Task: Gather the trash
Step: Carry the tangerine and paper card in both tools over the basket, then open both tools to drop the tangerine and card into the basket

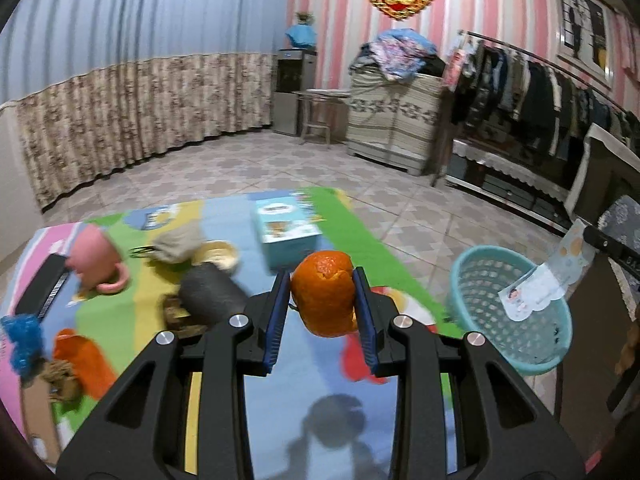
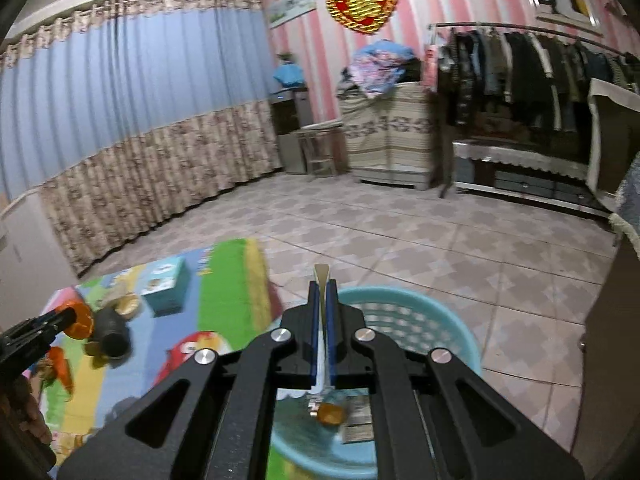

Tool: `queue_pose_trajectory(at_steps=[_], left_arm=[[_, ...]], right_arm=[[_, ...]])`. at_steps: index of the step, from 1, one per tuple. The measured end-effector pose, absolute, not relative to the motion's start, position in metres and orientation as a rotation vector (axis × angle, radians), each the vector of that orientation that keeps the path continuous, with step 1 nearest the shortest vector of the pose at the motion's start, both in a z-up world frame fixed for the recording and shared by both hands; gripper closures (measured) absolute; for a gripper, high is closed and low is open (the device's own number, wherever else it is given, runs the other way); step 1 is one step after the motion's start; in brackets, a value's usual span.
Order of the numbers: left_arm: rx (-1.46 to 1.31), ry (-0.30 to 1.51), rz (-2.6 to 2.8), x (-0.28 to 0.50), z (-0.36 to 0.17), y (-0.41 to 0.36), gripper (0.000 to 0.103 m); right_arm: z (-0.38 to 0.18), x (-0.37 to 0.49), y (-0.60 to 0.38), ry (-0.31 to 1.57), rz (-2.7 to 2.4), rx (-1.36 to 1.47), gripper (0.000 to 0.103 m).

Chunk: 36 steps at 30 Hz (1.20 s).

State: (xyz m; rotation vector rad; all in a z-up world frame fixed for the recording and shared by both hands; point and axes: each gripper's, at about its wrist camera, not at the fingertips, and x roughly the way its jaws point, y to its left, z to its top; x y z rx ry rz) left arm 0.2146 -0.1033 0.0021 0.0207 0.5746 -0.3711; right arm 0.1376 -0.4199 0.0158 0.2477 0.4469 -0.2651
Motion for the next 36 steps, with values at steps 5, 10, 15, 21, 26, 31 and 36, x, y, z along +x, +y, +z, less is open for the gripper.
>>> queue_pose_trajectory(at_steps=[5,10,15,21,26,31,36], left_arm=[[0.046,0.592,-0.45,0.216,-0.009,-0.159,0.072],[0.073,0.602,-0.526,0.214,-0.02,-0.211,0.072],[0.09,0.611,-0.588,0.213,-0.029,-0.252,0.072],[0.097,0.626,-0.627,0.217,-0.039,-0.285,0.072],[0.103,0.628,-0.647,0.22,-0.045,-0.306,0.07],[0.097,0.615,-0.637,0.226,-0.046,-0.318,0.053],[0.087,0.61,-0.62,0.229,-0.044,-0.318,0.034]], right_arm=[[0.003,0.133,-0.448,0.459,-0.319,0.28,0.099],[-0.009,0.134,-0.467,0.482,-0.358,0.289,0.099],[-0.015,0.132,-0.482,0.484,-0.387,0.304,0.099],[-0.021,0.135,-0.495,0.488,-0.402,0.326,0.099],[-0.026,0.133,-0.506,0.487,-0.413,0.351,0.099],[-0.028,0.132,-0.508,0.488,-0.413,0.355,0.099],[-0.032,0.133,-0.508,0.493,-0.409,0.355,0.099]])
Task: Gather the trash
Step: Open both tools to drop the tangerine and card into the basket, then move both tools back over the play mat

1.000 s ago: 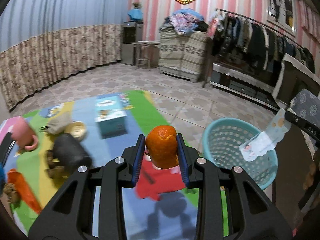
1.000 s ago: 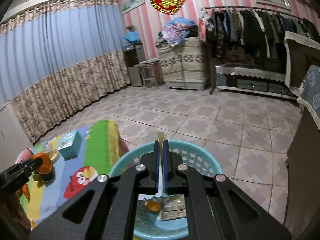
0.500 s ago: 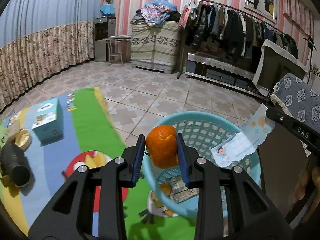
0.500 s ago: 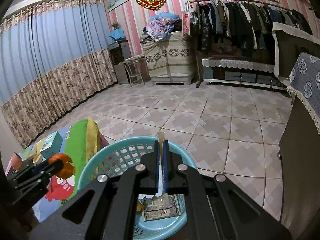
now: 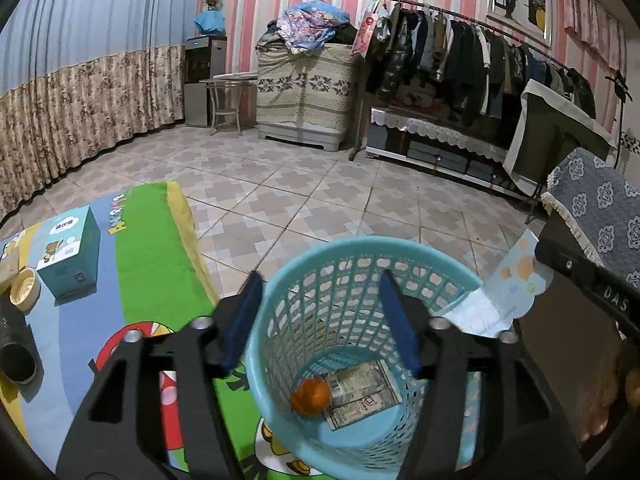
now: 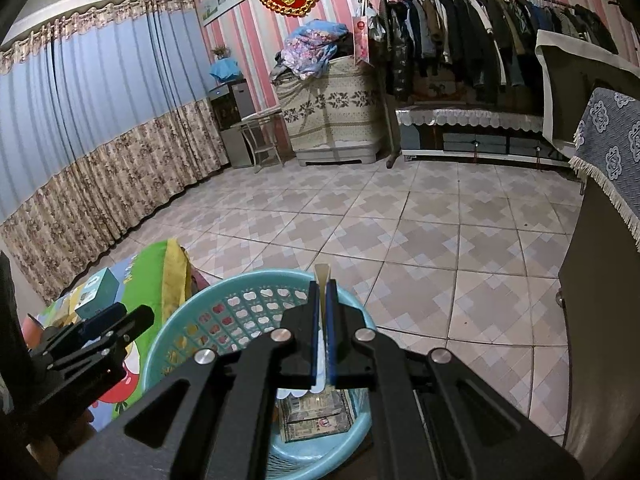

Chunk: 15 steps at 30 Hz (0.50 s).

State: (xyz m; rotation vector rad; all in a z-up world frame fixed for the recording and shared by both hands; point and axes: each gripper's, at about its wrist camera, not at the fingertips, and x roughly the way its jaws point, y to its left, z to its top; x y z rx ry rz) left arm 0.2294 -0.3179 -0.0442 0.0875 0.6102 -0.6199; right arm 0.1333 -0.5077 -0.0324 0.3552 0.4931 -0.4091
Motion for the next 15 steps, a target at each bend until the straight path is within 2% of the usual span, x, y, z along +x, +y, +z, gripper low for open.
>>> queue_pose_trajectory(at_steps=[4,6,13,15], left_arm=[[0.095,0.586,-0.575,0.231,-0.039,-0.309,0.025],[0.109,0.569,-0.543,0.229,-0.037,-0.304,0.016],[0.132,0.538,-0.496,0.224,-0.027,-0.28,0.01],[0.13,0.533,-0.485,0.223,-0.024,-0.273,0.008]], right_arm=[[-0.042,0.138,-0.501,0.507,-0.399,0.346,0.099],[-0.047,0.141,-0.496,0.518,-0.395,0.346,0.099],[-0.058,0.159,-0.477,0.572,-0.388,0.309,0.093],[-0.056,0.163,-0.475,0.577,-0.397,0.295,0.052]])
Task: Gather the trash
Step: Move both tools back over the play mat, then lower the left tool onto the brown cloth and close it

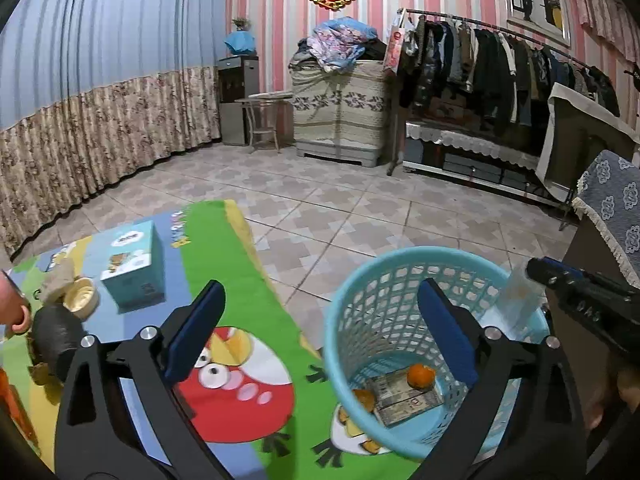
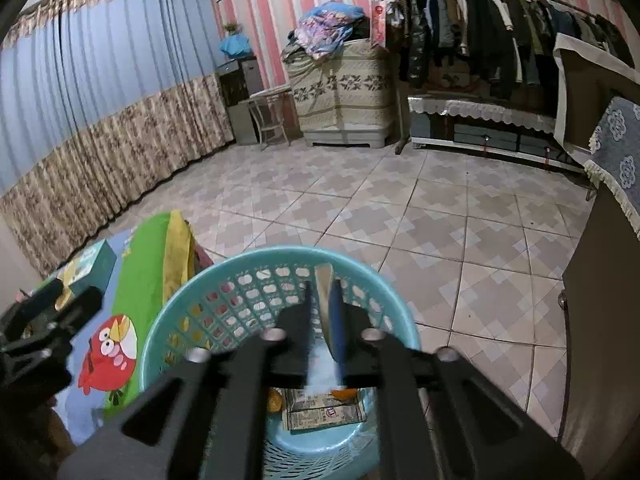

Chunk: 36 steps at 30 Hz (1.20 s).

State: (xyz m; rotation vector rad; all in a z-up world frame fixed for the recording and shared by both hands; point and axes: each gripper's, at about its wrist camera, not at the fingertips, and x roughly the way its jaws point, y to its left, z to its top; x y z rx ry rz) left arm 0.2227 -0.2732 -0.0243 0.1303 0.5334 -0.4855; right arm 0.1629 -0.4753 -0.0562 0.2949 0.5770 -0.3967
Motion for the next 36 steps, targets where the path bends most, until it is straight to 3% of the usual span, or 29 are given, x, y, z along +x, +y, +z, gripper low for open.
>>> queue_pose_trajectory(at_steps=[1,5,12,18,36], left_arm=[[0.126,0.532,-0.481,0.222,-0.023,-0.268,0.008],[0.111,0.53,-0.455,0.22,-0.02,-0.251,0.006],[0.092,0.532,-0.406,0.216,-0.018,-0.219,0.006],[0.057,0.535,-0.348,0.215,-0.016,-0.181,0.006],[0.017,0.564,-0.151,0.195,-0.027,-0.046,0.006]], right_arm=[[-0.056,0.163,-0.473,0.572,-0.404,0.288,0.047],[-0.057,0.167,-0.467,0.591,-0.393,0.291,0.044],[-0.05,0.167,-0.449,0.575,-0.408,0.245,0.019],[-0.043,0.17,-0.428,0.567,-0.399,0.208,0.009],[-0.03,0.177,-0.338,0.554,-0.278,0.065,0.008]])
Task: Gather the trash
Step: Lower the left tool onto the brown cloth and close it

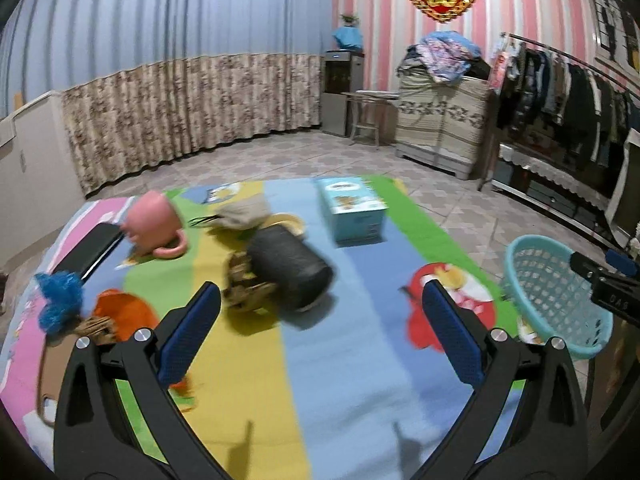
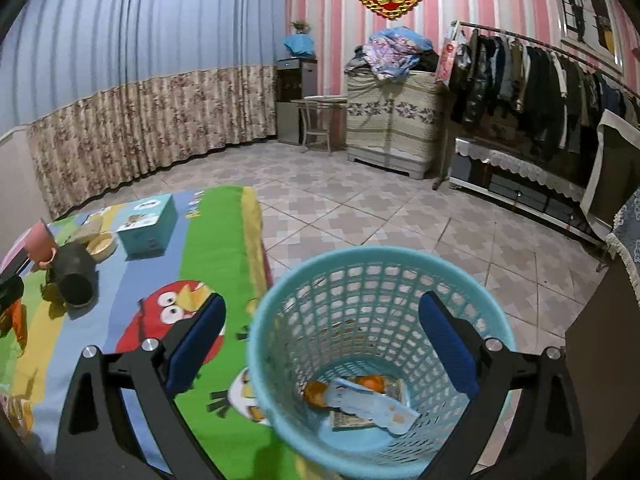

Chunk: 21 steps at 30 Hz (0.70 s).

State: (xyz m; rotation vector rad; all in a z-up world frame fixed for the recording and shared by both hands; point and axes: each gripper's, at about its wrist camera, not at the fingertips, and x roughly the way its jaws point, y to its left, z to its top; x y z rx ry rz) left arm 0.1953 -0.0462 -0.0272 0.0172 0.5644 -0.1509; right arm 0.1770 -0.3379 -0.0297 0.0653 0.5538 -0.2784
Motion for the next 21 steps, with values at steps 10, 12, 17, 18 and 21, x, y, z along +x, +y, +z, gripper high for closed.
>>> queue_pose_trajectory(at_steps=[10,12,17,18,21], left_arm=[[0.004,0.614,-0.024,0.196,-0.05,0.04,0.006],[0.0,0.625,-0.006,0.198,-0.054,0.054,0.006],[-0.019,0.652,0.044,0.199,-0.064,0.093,0.006],[-0.022,0.657,0.051,0.199,-0.065,0.098,0.006],[-0.028,0.691,0.078,0.207,-0.071,0.115,0.006]], right_arm=[[-0.033,0.183,-0.31,0.573,-0.232,0.116,0.008],[-0.037,0.186,-0.301,0.584,-0.221,0.113,0.008],[-0.045,0.192,-0.279,0.615,-0.194,0.078,0.008],[-0.047,0.194,-0.275,0.62,-0.184,0.078,0.008],[-0.052,0.198,-0.262,0.637,-0.159,0.069,0.008]])
